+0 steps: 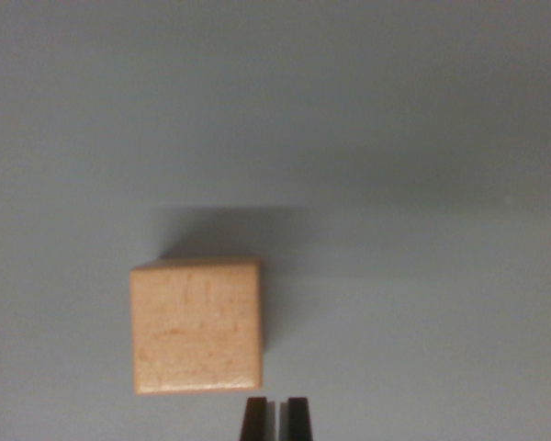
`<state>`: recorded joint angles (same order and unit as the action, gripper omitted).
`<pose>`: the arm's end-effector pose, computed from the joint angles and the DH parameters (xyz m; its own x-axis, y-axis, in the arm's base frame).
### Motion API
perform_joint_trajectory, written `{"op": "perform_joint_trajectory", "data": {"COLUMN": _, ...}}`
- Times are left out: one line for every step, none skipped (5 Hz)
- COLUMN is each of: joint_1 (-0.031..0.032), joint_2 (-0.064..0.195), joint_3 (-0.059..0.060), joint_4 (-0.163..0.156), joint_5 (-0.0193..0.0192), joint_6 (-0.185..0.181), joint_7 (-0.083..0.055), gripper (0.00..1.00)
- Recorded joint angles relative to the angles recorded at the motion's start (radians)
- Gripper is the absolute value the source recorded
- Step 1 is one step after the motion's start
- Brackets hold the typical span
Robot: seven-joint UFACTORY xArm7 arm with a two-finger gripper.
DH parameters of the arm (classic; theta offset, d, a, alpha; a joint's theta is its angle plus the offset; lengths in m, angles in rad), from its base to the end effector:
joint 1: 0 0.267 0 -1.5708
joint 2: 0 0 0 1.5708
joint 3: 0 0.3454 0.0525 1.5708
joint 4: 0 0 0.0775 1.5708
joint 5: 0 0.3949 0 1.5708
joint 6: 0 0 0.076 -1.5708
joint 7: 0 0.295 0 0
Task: Push wooden cube
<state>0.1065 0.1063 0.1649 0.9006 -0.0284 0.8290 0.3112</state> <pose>0.4735 0.1297 0.0867 0.9993 -0.0211 -0.0306 -0.0207 -0.9997 0.0129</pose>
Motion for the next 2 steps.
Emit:
{"op": "perform_joint_trajectory", "data": {"joint_1": 0.0000, "joint_2": 0.000, "joint_3": 0.000, "joint_4": 0.000, "joint_5": 0.0000, "joint_6": 0.000, "joint_7": 0.000, "gripper": 0.00}}
{"op": "perform_joint_trajectory", "data": {"joint_1": 0.0078, "joint_2": 0.008, "joint_3": 0.009, "joint_4": -0.036, "joint_5": -0.0002, "joint_6": -0.038, "joint_7": 0.018, "gripper": 0.00}}
